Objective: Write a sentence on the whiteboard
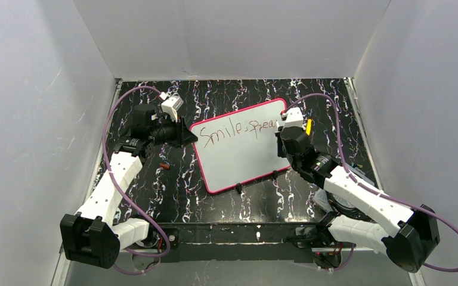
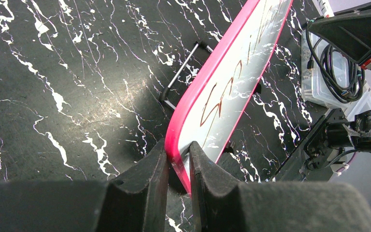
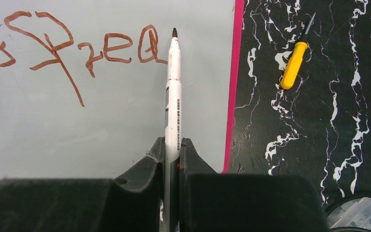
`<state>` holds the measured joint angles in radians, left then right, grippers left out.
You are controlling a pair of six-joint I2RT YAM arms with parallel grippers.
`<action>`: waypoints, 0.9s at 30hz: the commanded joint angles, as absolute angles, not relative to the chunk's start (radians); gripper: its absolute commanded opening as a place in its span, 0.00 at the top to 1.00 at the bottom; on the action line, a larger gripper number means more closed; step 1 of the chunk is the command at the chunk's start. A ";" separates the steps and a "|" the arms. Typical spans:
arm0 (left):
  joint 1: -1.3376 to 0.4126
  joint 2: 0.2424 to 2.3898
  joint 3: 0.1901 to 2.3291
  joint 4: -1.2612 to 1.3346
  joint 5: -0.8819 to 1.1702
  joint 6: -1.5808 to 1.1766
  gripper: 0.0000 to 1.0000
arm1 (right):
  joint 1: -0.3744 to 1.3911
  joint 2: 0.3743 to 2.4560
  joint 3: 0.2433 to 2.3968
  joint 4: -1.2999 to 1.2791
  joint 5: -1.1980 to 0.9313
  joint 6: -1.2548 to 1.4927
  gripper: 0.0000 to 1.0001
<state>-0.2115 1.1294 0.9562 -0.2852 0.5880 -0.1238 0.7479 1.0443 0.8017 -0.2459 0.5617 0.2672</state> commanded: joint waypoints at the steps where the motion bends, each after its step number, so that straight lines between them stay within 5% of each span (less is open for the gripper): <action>1: -0.216 1.121 0.968 -0.287 0.578 -0.091 1.00 | 0.740 1.054 0.807 -0.229 0.579 0.273 0.99; 27: -0.216 1.118 0.968 -0.287 0.580 -0.091 1.00 | 0.739 1.054 0.784 -0.259 0.471 0.248 0.99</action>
<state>-0.2115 1.1294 0.9562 -0.2852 0.5880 -0.1242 0.7353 1.0725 0.8017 -0.2451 0.4946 0.2298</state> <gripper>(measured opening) 0.173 0.152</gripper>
